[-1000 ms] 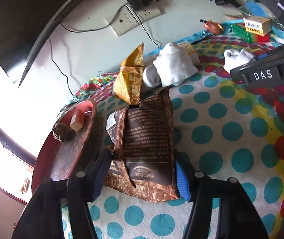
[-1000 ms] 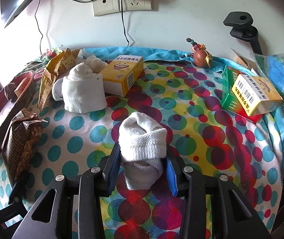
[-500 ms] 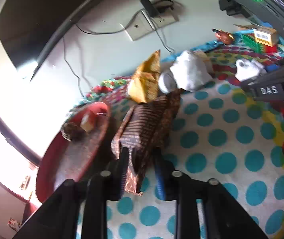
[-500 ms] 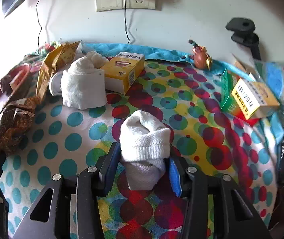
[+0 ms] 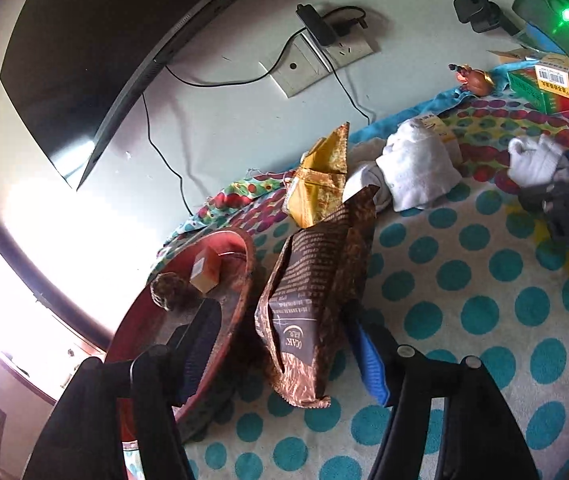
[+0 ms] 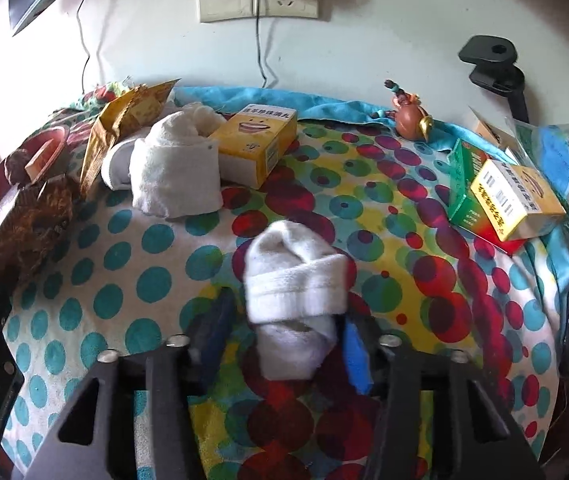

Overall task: Organize objects
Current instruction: 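Lift the brown snack bag and carry it toward the red tray with left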

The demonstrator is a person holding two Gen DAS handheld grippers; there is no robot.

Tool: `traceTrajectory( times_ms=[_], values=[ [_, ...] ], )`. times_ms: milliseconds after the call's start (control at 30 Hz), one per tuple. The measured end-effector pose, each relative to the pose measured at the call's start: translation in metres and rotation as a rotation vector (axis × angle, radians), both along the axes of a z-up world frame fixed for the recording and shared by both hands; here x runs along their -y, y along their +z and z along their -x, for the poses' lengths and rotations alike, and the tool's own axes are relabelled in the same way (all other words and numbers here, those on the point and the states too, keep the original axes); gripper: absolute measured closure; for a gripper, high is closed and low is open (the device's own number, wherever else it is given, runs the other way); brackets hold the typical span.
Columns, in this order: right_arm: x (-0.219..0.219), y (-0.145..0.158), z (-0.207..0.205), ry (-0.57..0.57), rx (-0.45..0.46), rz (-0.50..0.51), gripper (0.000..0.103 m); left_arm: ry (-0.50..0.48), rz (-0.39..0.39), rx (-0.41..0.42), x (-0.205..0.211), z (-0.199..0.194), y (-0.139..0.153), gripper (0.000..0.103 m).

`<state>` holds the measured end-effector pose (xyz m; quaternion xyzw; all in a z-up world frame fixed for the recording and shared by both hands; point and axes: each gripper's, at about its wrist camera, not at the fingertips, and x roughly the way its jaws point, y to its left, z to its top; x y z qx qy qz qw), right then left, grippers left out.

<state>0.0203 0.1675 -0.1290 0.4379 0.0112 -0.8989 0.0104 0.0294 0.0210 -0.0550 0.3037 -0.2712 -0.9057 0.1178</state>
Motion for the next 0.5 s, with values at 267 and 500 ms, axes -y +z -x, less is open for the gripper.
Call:
traceTrajectory(
  times_ms=[267, 500],
  values=[
    [-0.004, 0.001, -0.001, -0.002, -0.006, 0.031, 0.069, -0.065, -0.099, 0.051, -0.001, -0.004, -0.002, 0.081],
    [-0.004, 0.001, -0.001, -0.003, -0.005, 0.021, 0.069, -0.066, -0.165, 0.014, 0.011, -0.006, 0.011, 0.089]
  ],
)
